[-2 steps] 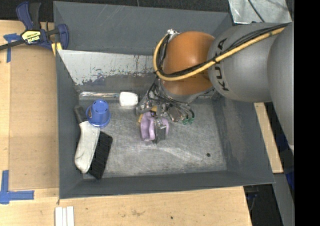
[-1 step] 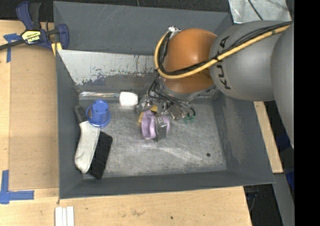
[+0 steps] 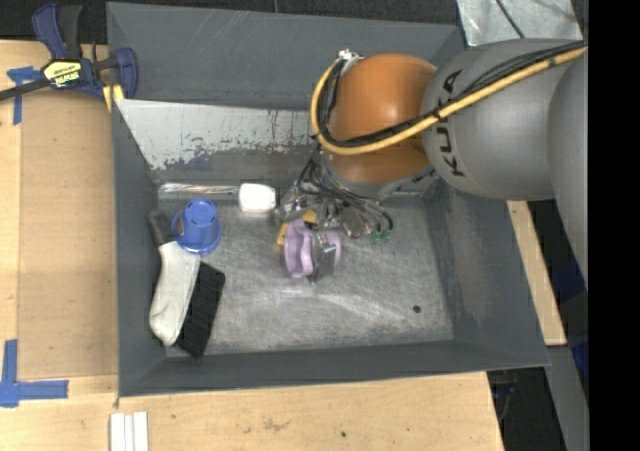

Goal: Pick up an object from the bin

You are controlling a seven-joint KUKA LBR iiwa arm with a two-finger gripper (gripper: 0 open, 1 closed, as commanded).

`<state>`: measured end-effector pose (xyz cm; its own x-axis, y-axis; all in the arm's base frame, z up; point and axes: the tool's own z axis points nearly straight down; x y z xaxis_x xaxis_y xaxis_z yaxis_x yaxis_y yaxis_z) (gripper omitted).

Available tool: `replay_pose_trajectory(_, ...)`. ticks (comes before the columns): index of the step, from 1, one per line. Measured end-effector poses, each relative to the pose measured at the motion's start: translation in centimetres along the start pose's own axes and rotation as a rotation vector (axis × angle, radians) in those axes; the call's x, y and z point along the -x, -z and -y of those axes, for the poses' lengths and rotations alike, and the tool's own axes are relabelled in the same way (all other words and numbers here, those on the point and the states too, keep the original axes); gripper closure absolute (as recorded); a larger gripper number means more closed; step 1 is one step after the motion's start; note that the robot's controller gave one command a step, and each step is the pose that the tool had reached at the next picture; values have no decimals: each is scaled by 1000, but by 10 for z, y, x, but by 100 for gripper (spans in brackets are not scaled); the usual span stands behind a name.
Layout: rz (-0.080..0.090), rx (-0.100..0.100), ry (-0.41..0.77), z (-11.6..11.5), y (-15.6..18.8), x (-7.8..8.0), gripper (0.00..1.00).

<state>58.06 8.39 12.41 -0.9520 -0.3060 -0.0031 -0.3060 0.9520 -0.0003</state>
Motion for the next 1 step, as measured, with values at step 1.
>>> replay_pose_trajectory(1,-1,0,0,0,11,0,100)
